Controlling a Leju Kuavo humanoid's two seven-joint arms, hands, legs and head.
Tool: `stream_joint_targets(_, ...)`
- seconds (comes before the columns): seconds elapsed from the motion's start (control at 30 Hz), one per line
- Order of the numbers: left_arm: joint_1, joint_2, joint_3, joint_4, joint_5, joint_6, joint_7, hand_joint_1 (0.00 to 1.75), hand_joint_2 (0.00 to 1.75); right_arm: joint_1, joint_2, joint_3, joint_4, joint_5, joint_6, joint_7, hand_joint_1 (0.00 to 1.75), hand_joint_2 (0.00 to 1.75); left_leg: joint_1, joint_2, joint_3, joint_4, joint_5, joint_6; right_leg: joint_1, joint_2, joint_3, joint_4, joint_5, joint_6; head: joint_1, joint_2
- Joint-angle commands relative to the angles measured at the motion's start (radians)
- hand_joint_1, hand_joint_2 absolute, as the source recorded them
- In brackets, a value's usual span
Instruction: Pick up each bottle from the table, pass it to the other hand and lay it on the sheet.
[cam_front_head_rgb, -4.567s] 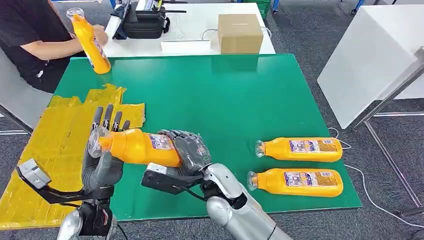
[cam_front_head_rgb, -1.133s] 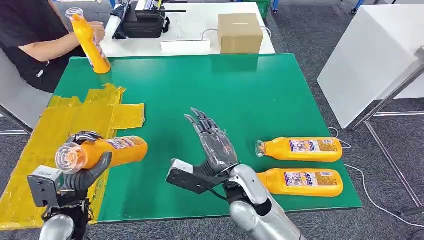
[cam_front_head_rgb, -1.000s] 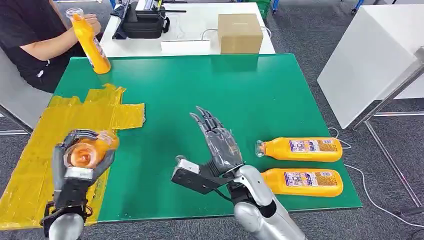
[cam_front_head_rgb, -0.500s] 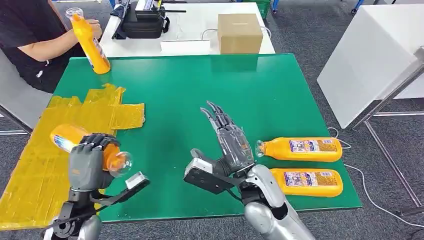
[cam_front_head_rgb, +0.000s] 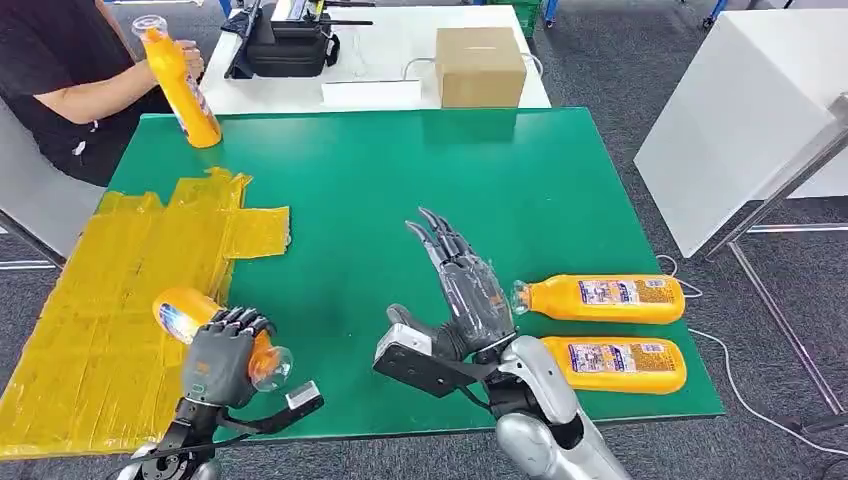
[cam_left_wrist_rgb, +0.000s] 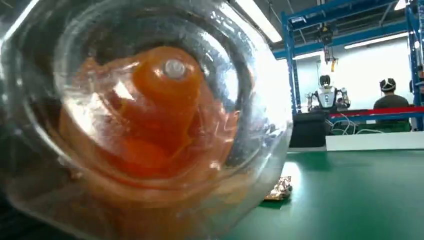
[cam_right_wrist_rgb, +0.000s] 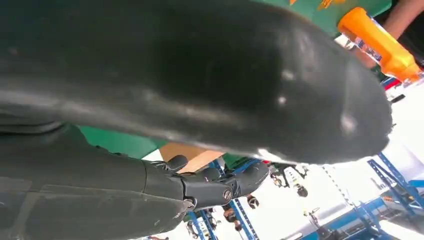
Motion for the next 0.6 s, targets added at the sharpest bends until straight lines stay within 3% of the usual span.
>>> stream_joint_targets(0.03,-0.039,0.041,-0.042,0.075,0.0,-0.065,0.002,1.75,1.75,-0.012,-0.019,-0.005,0.008,0.004,0.01,0.002,0.0,0.0,0.0,0.0,0.002,-0.001,0.0,-0.001,0.0,-0.001,0.003,-0.001,-0.001,-0.001,0.0,0.0)
stream_joint_targets(0.17,-0.069,0.088,-0.14,0.222,0.0,-0.103,0.084,1.75,1.75,-0.004,-0.016,-0.003,-0.003,0.006,0.019,0.0,0.0,0.0,0.001,-0.001,0.009,-0.003,-0.002,-0.003,0.001,-0.003,0.009,-0.002,-0.002,-0.001,0.0,0.0)
stream_joint_targets(0.2,-0.08,0.095,-0.151,0.26,0.0,-0.106,0.096,1.75,1.75,-0.003,-0.015,-0.002,-0.003,0.007,0.022,-0.001,0.0,0.0,0.0,-0.001,0.005,-0.002,0.0,-0.001,0.0,-0.002,0.004,-0.002,-0.001,0.0,0.0,0.0)
stream_joint_targets(0.4,-0.094,0.06,-0.086,0.346,0.0,-0.154,0.06,1.75,1.75,-0.003,-0.012,0.003,0.006,0.01,0.031,0.0,0.0,0.0,0.0,0.002,0.007,-0.003,-0.001,-0.002,0.0,0.0,0.006,-0.002,-0.001,-0.001,0.0,0.0)
stream_joint_targets(0.43,-0.096,0.058,-0.083,0.35,0.0,-0.16,0.063,0.0,0.0,-0.002,-0.012,0.004,0.006,0.01,0.032,0.0,0.0,0.0,0.0,0.001,0.007,-0.003,-0.001,-0.001,0.0,0.0,0.006,-0.002,-0.001,-0.001,0.0,0.0)
stream_joint_targets(0.47,-0.144,0.112,-0.195,0.377,0.0,-0.205,0.265,0.0,0.0,0.003,-0.012,0.007,0.008,0.015,0.043,0.006,0.0,0.0,0.0,0.002,0.007,-0.002,-0.001,-0.001,0.0,0.001,0.006,-0.002,0.0,-0.001,0.0,0.0)
stream_joint_targets(0.6,-0.173,0.106,-0.171,0.43,0.0,-0.221,0.269,0.0,0.0,0.006,-0.01,0.014,0.013,0.016,0.044,0.006,0.0,0.0,0.001,0.0,0.008,-0.003,0.0,-0.002,0.001,-0.001,0.007,-0.001,0.0,-0.001,0.0,0.0)
